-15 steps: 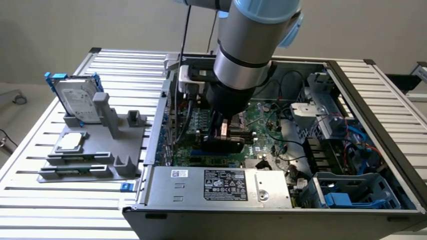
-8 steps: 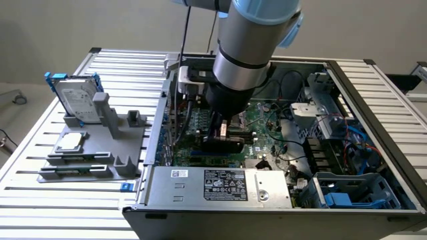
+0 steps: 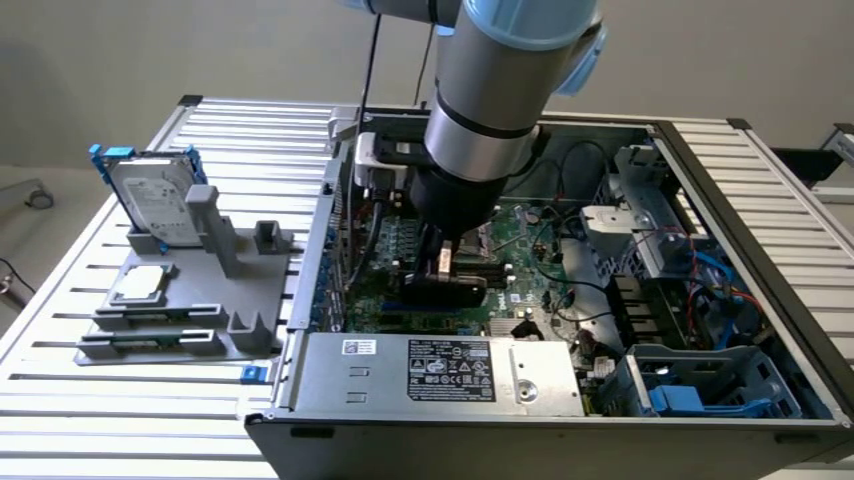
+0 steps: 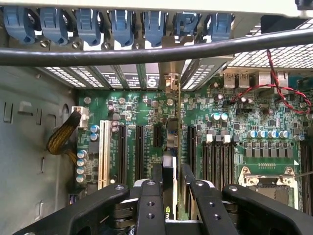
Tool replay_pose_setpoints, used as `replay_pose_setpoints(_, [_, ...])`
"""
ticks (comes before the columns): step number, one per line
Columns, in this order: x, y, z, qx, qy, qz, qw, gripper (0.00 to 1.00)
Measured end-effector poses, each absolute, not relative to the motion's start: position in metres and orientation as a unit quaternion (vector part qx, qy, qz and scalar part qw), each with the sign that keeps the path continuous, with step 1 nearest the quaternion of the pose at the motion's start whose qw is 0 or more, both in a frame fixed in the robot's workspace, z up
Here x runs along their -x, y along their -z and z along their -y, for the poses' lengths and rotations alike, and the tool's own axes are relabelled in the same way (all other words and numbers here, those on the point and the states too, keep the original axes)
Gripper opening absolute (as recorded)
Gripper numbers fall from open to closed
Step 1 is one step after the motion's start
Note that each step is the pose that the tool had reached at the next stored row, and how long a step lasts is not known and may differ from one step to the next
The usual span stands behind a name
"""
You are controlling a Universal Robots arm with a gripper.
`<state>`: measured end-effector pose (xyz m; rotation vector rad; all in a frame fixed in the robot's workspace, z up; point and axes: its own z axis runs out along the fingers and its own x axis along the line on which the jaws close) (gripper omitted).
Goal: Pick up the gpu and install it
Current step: 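Insert the gpu into the slot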
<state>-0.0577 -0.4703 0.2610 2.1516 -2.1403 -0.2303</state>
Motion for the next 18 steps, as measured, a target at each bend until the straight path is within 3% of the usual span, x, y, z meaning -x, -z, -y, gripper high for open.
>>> replay_pose_setpoints(18, [0.0578,-0.2581,0.4675,-0.705,0.079,0.703,0.053,0.26])
